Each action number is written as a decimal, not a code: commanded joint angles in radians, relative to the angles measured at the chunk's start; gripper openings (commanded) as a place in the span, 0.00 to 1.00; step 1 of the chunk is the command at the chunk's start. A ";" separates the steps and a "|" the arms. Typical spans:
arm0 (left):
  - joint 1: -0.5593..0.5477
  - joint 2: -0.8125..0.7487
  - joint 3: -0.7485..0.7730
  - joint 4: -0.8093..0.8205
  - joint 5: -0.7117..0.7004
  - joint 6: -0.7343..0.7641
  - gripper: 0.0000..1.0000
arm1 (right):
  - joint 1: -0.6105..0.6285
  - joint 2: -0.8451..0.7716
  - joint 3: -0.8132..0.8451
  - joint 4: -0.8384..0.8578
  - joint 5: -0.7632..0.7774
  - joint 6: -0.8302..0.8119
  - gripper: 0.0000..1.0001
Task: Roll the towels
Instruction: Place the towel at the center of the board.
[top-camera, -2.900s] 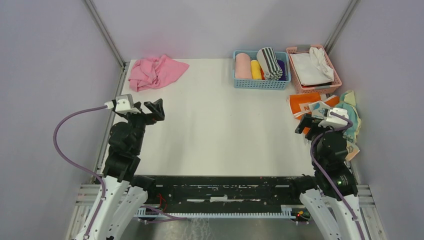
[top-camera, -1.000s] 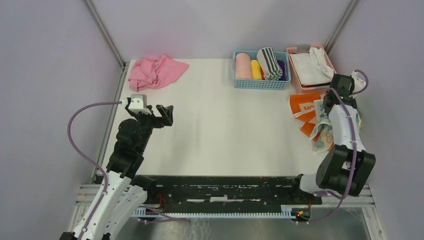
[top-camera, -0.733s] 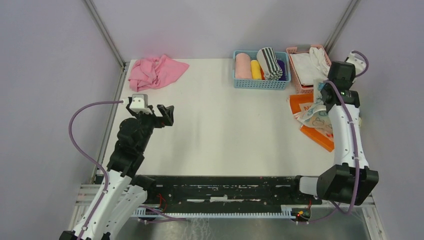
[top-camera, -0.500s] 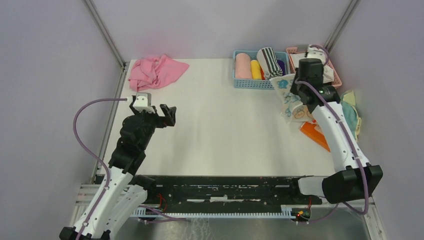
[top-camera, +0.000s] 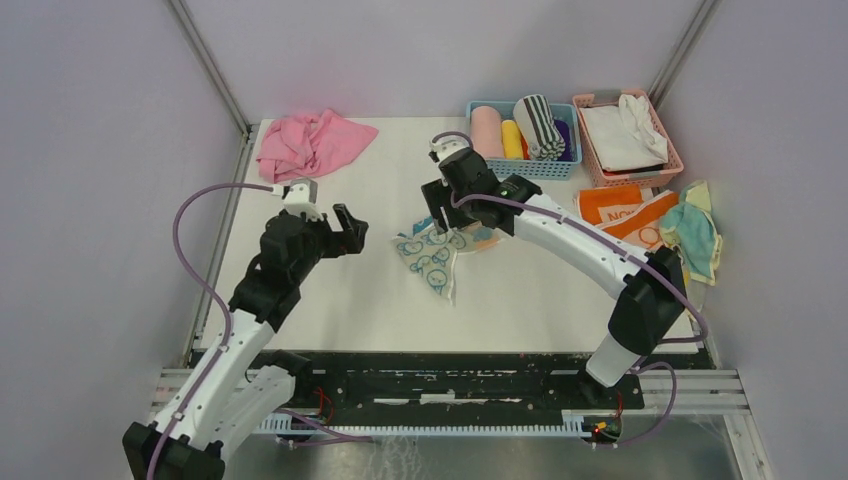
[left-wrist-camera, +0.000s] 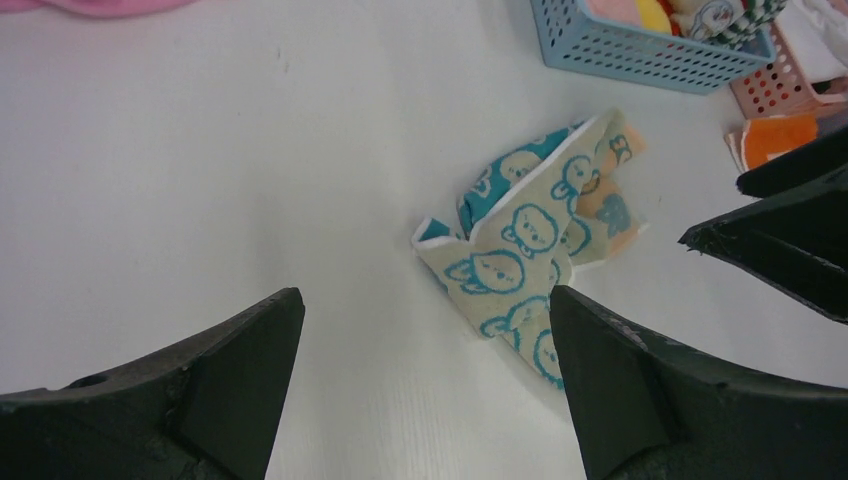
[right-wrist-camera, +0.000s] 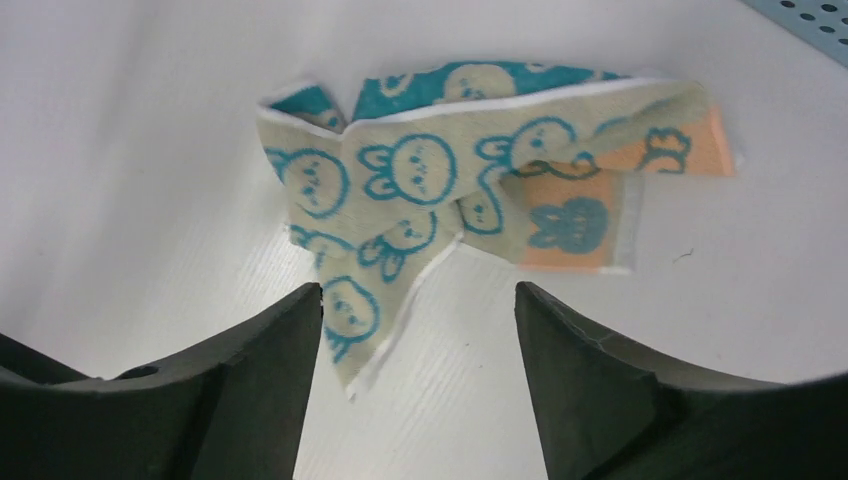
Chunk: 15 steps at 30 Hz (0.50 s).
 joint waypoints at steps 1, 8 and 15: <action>-0.001 0.103 0.056 -0.053 0.063 -0.105 0.98 | -0.026 -0.030 0.019 -0.013 0.056 -0.074 0.82; -0.003 0.339 0.073 -0.055 0.159 -0.202 0.91 | -0.180 -0.057 -0.136 0.021 -0.007 -0.139 0.81; -0.138 0.487 0.057 0.045 0.175 -0.308 0.88 | -0.264 0.094 -0.157 0.093 -0.102 -0.097 0.68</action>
